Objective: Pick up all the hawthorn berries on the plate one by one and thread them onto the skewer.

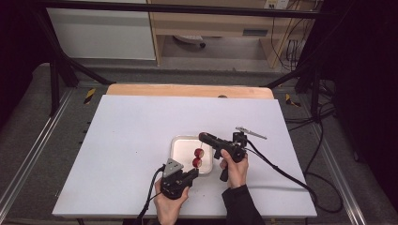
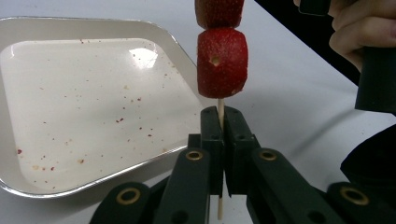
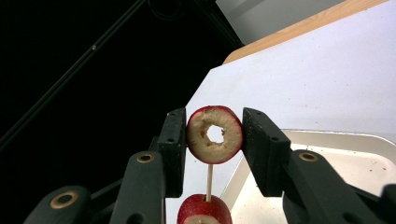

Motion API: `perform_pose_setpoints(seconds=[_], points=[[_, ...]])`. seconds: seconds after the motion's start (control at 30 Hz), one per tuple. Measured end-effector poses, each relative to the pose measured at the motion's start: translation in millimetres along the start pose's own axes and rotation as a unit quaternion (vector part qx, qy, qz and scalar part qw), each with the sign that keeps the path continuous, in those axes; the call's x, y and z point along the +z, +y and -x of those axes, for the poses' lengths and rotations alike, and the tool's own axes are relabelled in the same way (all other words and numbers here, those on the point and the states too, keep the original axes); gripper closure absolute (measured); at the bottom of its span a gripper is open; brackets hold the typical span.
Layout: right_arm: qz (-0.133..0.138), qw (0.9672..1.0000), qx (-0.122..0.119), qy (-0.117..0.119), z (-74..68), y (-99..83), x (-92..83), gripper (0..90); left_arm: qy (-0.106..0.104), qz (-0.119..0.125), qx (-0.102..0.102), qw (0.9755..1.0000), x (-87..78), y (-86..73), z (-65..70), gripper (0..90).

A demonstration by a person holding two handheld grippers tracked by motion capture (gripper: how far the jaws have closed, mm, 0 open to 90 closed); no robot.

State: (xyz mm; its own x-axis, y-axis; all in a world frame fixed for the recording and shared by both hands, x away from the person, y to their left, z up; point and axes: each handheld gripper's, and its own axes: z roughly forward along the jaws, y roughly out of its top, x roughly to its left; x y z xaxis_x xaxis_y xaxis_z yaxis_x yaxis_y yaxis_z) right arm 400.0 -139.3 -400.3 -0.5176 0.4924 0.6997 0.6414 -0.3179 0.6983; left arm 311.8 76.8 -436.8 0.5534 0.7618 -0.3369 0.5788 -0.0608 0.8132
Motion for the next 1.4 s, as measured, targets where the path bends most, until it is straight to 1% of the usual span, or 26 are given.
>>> perform_pose_setpoints(seconds=[0.3,0.47,0.53,0.73,0.83,0.9,0.97,1.03,1.1,1.13,1.2,1.27,1.37,1.4], points=[[-0.010,0.9999,-0.008,-0.001,0.6,-3.4,0.8,62.1,0.003,0.003,-0.004,1.0000,0.3,0.1,0.1,88.1],[-0.025,0.9996,-0.010,-0.001,1.8,-7.4,2.6,62.1,0.005,0.005,-0.003,1.0000,1.1,2.1,-1.3,88.0],[-0.034,0.9994,-0.008,-0.001,2.5,-9.7,4.0,62.2,0.006,0.003,-0.003,1.0000,1.3,3.5,-2.3,87.9],[-0.038,0.9992,-0.010,-0.004,2.3,-12.4,4.5,62.2,0.006,-0.006,-0.002,1.0000,4.0,3.3,-4.8,88.2],[-0.041,0.9991,-0.010,-0.004,1.9,-12.7,4.2,62.1,0.008,-0.009,0.002,0.9999,5.5,2.3,-4.4,88.2],[-0.047,0.9988,-0.014,-0.005,2.7,-12.0,4.4,61.9,0.009,-0.009,0.003,0.9999,6.4,1.1,-4.9,88.1],[-0.046,0.9986,-0.026,-0.009,3.1,-11.4,3.7,61.0,0.007,-0.006,0.003,0.9999,5.4,1.5,-6.3,88.1],[-0.042,0.9982,-0.039,-0.016,2.3,-9.6,1.8,53.5,0.009,-0.006,0.007,0.9999,3.3,2.4,-7.3,88.2],[-0.040,0.9973,-0.057,-0.023,2.6,-6.8,-0.3,44.8,0.014,-0.006,0.009,0.9998,1.5,2.8,-8.8,88.1],[-0.047,0.9964,-0.066,-0.026,2.8,-4.9,-2.0,41.8,0.017,-0.006,0.011,0.9998,0.7,2.9,-9.9,88.2],[-0.049,0.9938,-0.090,-0.044,2.9,-1.5,-5.6,34.5,0.019,-0.007,0.012,0.9997,-0.5,3.2,-12.1,88.2],[-0.059,0.9911,-0.106,-0.054,4.1,1.7,-7.9,28.2,0.022,-0.009,0.016,0.9996,-1.7,3.6,-13.9,88.2],[-0.083,0.9848,-0.136,-0.070,6.5,3.5,-10.9,19.0,0.027,-0.008,0.021,0.9994,-4.7,4.8,-16.5,88.2],[-0.092,0.9821,-0.146,-0.076,7.5,3.6,-11.7,16.7,0.027,-0.008,0.021,0.9994,-5.4,5.2,-17.1,88.2]])
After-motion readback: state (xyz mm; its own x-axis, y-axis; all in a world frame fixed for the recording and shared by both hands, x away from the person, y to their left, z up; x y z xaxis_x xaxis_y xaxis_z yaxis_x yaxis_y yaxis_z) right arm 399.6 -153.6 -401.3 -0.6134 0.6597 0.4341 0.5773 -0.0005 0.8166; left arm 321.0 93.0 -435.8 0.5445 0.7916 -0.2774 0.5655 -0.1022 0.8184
